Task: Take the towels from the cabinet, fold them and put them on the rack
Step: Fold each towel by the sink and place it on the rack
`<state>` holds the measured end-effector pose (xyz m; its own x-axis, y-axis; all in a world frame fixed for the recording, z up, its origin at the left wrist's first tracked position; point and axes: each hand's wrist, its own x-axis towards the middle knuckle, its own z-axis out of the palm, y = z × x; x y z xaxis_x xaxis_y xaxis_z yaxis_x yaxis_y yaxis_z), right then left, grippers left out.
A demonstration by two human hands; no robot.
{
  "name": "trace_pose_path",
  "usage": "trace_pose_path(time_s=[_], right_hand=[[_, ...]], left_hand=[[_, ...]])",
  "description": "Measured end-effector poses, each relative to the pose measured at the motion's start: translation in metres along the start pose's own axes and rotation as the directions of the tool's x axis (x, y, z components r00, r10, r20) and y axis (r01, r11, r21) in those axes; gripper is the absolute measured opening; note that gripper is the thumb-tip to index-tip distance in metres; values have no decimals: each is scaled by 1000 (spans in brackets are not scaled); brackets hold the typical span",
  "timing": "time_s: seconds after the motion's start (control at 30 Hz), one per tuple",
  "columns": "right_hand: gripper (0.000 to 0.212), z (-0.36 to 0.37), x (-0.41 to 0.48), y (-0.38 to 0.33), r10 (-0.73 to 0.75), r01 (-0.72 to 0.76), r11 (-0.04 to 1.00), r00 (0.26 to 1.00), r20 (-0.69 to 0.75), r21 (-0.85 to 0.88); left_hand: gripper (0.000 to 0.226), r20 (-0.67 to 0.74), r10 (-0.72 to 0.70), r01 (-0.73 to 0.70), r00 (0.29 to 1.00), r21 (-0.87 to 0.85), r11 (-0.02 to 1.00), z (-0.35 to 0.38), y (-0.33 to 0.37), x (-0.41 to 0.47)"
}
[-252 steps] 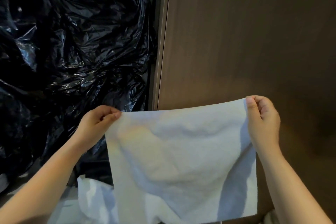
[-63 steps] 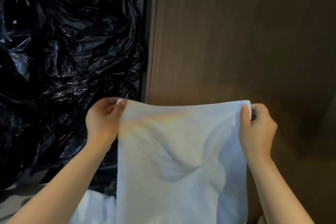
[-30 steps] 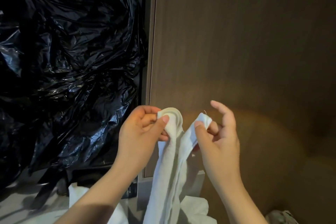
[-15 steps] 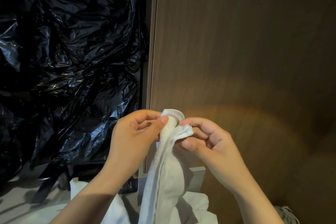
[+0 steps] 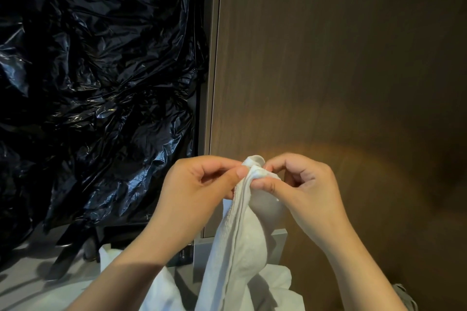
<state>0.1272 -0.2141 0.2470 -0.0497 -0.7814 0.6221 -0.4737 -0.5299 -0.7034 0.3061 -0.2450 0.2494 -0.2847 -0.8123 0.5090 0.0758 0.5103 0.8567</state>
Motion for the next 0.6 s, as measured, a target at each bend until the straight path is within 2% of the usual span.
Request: trace_pose_path(time_s=[0.13,0.2,0.37,0.6], right_hand=[[22,-3,0,1,-7,7,1000,1000,-14,11],[22,-3,0,1,-15,15,1000,1000,-10,5],[18,0,2,0,2,-1,1000,999,39,-18],[13,-10,2,1,69,-58,997,971,228,-54]], left_hand=[[25,118,-13,12,993,12,1000,-5,-1,-3],[28,125,-24,23,992,8,1000,-7,-2,-5],[21,56,10,-14,998,83,996,-9,-6,-5],[33,-86,76,-64,993,126,990,-20,-10,1]])
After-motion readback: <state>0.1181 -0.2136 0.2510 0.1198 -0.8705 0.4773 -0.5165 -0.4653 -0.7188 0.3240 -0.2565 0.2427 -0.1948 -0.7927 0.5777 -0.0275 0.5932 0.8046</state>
